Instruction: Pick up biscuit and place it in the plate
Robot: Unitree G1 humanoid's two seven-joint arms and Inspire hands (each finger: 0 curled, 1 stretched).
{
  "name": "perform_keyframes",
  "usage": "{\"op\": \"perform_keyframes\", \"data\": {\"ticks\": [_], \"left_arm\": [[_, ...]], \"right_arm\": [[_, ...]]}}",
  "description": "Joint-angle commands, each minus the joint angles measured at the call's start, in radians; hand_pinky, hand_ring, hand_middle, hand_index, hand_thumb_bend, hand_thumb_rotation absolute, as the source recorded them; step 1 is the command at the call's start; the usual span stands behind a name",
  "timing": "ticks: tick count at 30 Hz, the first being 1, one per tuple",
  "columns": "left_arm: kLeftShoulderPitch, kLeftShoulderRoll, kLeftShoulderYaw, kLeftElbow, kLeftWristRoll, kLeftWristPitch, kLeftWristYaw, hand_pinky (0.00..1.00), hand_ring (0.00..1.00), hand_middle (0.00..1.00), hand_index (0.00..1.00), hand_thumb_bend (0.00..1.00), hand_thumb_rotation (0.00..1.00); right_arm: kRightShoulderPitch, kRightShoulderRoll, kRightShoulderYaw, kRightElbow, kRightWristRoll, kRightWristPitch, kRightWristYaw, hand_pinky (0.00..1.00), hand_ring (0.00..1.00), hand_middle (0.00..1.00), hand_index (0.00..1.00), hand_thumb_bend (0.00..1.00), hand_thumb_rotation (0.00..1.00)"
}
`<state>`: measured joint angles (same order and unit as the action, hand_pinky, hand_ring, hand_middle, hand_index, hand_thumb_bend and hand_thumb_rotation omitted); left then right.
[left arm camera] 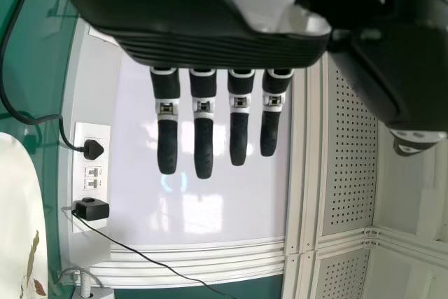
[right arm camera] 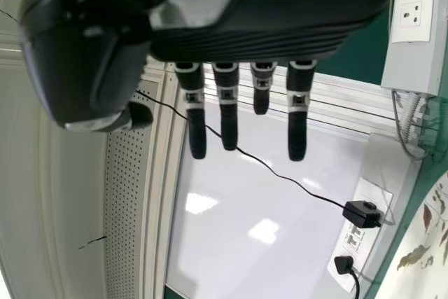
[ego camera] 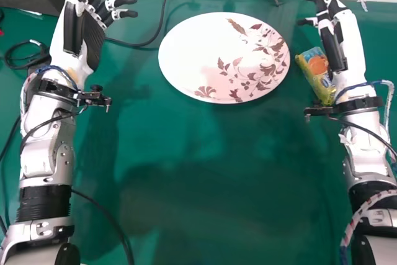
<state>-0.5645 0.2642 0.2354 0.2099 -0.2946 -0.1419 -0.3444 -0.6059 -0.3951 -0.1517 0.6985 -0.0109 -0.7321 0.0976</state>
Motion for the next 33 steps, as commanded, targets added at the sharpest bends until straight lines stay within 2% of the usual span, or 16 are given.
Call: {"op": "perform_keyframes", "data": {"ticks": [1, 14, 23, 27, 33], "left_arm": [[0.009, -0.004, -0.005, -0.007, -0.001, 0.003, 0.002, 0.59, 0.67, 0.80, 0.83, 0.90, 0.83], [0.012, -0.005, -0.003, -0.023, -0.012, 0.016, 0.000, 0.58, 0.66, 0.80, 0.83, 0.89, 0.84], [0.007, -0.002, -0.004, -0.008, -0.004, 0.004, -0.005, 0.59, 0.67, 0.80, 0.83, 0.90, 0.84], [0.009, -0.004, -0.004, -0.015, -0.004, 0.010, -0.001, 0.59, 0.66, 0.80, 0.83, 0.90, 0.83], [0.008, -0.003, -0.003, -0.012, -0.005, 0.009, -0.002, 0.59, 0.67, 0.80, 0.83, 0.90, 0.83]], "right_arm": [[-0.003, 0.004, -0.006, 0.011, 0.011, -0.009, 0.004, 0.63, 0.81, 0.84, 0.76, 0.39, 0.09], [-0.004, 0.004, -0.002, 0.013, 0.001, -0.016, 0.000, 0.65, 0.83, 0.86, 0.78, 0.36, 0.04], [-0.002, 0.007, 0.000, 0.010, -0.002, -0.012, -0.003, 0.65, 0.83, 0.86, 0.79, 0.35, 0.07], [-0.004, 0.008, 0.000, 0.013, -0.003, -0.016, -0.003, 0.63, 0.82, 0.85, 0.78, 0.36, 0.06], [-0.006, 0.008, 0.001, 0.017, -0.004, -0.018, -0.002, 0.68, 0.83, 0.86, 0.79, 0.36, 0.06]]}}
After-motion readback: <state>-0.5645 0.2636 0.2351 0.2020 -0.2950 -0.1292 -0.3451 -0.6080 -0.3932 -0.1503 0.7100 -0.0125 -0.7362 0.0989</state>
